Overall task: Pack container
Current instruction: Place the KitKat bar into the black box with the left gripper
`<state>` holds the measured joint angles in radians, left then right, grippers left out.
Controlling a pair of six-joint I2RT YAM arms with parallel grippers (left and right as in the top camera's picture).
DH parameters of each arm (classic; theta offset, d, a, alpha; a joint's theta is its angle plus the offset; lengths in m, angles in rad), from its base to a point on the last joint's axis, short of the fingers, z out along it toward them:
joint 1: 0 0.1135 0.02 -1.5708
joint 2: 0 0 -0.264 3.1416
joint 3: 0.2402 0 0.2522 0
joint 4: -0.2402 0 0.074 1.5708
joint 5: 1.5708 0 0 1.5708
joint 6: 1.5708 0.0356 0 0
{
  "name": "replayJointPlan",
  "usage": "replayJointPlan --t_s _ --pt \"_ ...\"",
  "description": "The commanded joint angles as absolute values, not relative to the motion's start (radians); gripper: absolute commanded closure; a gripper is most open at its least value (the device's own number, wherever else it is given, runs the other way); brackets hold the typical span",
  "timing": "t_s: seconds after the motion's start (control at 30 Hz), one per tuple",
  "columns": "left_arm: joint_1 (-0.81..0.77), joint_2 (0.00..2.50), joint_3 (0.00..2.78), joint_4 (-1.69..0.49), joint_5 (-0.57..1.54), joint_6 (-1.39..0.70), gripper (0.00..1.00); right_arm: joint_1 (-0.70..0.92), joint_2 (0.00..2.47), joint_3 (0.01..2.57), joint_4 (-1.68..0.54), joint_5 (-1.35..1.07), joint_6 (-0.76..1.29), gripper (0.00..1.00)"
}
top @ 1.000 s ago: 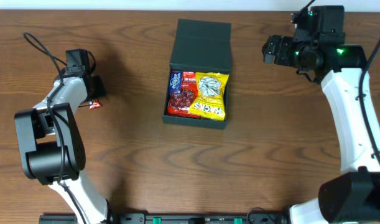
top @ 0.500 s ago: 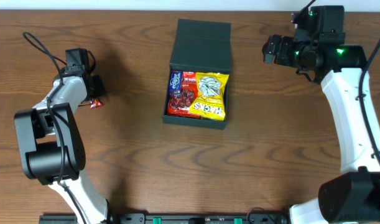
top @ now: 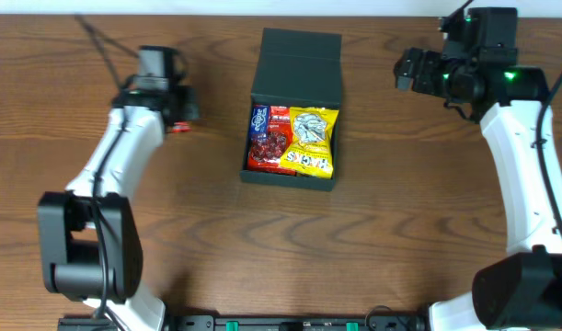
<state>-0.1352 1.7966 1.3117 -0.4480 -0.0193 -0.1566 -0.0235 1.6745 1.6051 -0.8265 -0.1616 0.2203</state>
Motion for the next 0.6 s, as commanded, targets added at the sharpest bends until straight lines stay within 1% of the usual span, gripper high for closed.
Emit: replayJointPlan --t_s 0.0,0.13,0.27,0.4,0.47,0.57 --pt "-0.252 1.777 1.325 -0.479 0.011 -0.15 0.8 -0.068 1.676 1.603 -0.827 -0.162 0.231 0.04" --pt "-0.404 1.778 1.325 -0.505 0.053 -0.166 0.81 -0.103 1.676 1.603 -0.833 -0.162 0.231 0.02" --pt "-0.516 1.778 1.325 -0.496 0.045 -0.212 0.8 -0.123 1.676 1.602 -0.838 -0.162 0.219 0.02" --pt "-0.57 1.781 1.325 -0.482 0.025 -0.236 0.8 -0.126 1.676 1.602 -0.849 -0.162 0.187 0.01" --pt "-0.577 1.789 1.325 -0.481 -0.006 -0.279 0.8 -0.126 1.676 1.602 -0.855 -0.162 0.185 0.01" --pt "-0.577 1.812 1.325 -0.478 -0.007 -0.321 0.78 -0.126 1.676 1.602 -0.868 -0.162 0.18 0.01"
